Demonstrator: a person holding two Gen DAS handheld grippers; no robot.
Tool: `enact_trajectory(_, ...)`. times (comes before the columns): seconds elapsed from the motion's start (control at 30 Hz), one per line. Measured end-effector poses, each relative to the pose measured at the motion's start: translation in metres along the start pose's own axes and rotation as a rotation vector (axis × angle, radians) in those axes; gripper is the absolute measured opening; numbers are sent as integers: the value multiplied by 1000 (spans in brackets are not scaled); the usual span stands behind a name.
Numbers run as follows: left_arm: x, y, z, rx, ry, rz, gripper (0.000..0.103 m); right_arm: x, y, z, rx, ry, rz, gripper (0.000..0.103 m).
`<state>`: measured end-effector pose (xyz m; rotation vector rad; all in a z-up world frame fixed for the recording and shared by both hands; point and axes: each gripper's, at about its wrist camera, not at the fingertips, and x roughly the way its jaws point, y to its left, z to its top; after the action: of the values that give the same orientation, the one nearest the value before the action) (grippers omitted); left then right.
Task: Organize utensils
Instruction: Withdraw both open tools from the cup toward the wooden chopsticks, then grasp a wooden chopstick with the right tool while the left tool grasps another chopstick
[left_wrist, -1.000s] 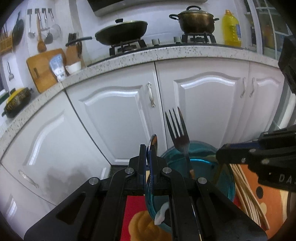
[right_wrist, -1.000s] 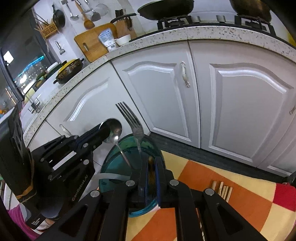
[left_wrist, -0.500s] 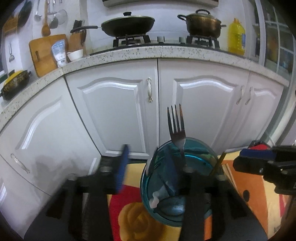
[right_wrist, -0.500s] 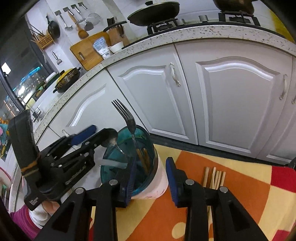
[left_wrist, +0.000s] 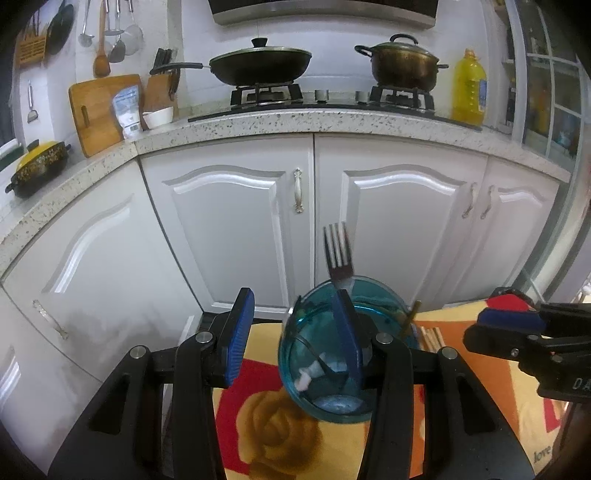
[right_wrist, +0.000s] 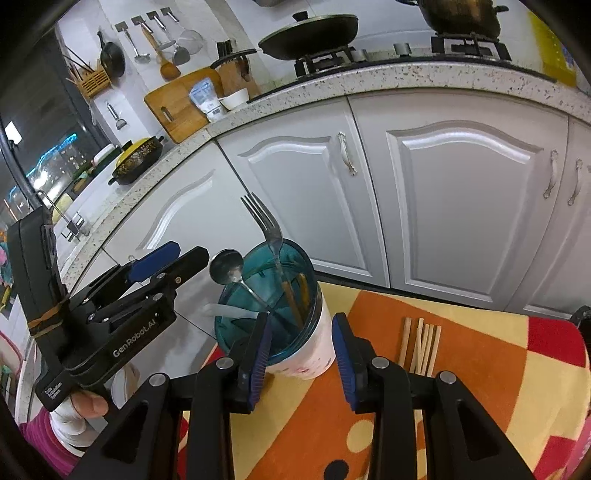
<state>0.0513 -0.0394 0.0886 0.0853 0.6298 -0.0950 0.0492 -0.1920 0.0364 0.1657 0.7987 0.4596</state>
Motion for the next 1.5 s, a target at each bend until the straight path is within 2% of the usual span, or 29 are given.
enact_trajectory(0.43, -32, -24, -17, -4, 10, -59, 44, -43, 2, -22, -4, -56, -87, 38)
enact_trajectory(0.97, -37, -57, -49, -1, 79, -125, 44, -61, -57, -75, 120, -3, -176, 39)
enact_trajectory(1.33, -25, -63, -72, -24, 156, -142, 44, -14, -83, -101, 162, 106, -166, 39)
enact_trajectory(1.5, -18, -66, -82, -22, 192, -158, 44, 26, -89, -96, 153, 152, -157, 30)
